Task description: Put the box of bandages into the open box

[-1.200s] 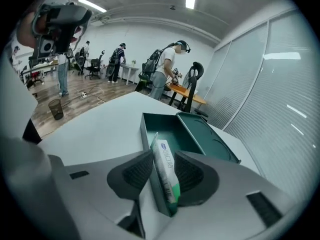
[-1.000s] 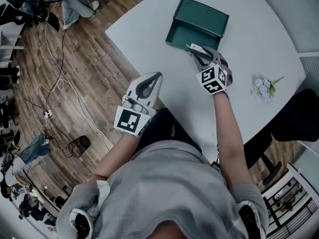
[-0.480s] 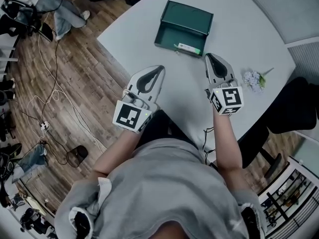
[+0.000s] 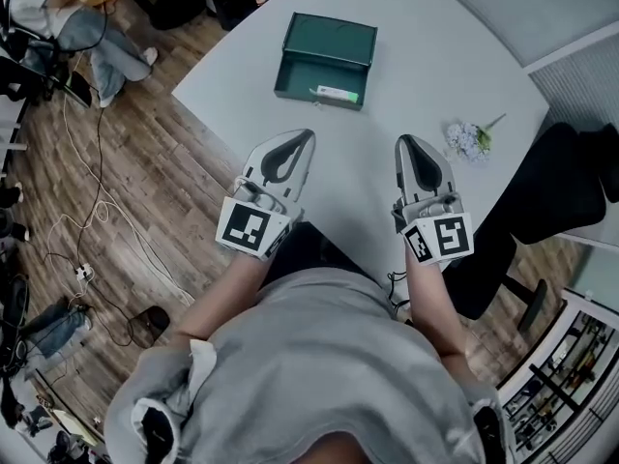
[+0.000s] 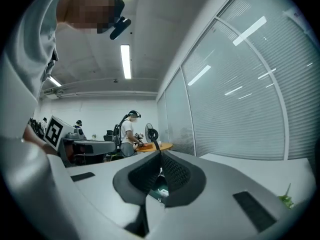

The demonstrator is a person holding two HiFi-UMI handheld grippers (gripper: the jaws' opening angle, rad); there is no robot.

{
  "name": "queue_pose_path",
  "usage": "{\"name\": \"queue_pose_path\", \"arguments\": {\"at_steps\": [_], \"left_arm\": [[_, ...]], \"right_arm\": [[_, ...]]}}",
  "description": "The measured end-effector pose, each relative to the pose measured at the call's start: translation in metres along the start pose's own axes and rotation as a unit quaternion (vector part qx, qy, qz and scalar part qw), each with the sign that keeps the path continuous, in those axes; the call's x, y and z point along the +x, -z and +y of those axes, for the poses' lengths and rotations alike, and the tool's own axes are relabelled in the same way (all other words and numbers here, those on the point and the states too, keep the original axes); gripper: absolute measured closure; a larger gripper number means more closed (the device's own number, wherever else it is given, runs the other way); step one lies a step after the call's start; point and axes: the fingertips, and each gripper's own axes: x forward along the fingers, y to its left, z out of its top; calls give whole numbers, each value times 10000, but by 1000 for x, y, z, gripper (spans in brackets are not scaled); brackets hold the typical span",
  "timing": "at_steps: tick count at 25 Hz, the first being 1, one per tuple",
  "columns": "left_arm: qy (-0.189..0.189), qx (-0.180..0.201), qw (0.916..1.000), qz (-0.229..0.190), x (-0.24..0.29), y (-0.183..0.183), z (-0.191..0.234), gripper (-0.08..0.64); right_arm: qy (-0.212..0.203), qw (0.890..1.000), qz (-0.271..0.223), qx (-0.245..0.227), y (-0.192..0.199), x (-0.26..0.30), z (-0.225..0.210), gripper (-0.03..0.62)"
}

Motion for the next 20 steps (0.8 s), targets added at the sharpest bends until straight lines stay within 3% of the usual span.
{"name": "queue_pose_path", "arguments": {"at_steps": [5,11,15,20], "left_arm": [[-44,-12,10000,60,-5,2,-8,540],[-705,94,9975,37,-20,-1,-1,540],[-561,105,9984,56,-23,-1,-11,540],[-190,166,9993,260,-21,9,-40,540]], "right_arm": [[88,10000,19,20,-5,-24,2,541],[272,9995,-100,109,-13,-42,5,541],[304,9993,-82,183,-13,-52,10,541],[23,9990,-88,429,-13,-70,17,541]]}}
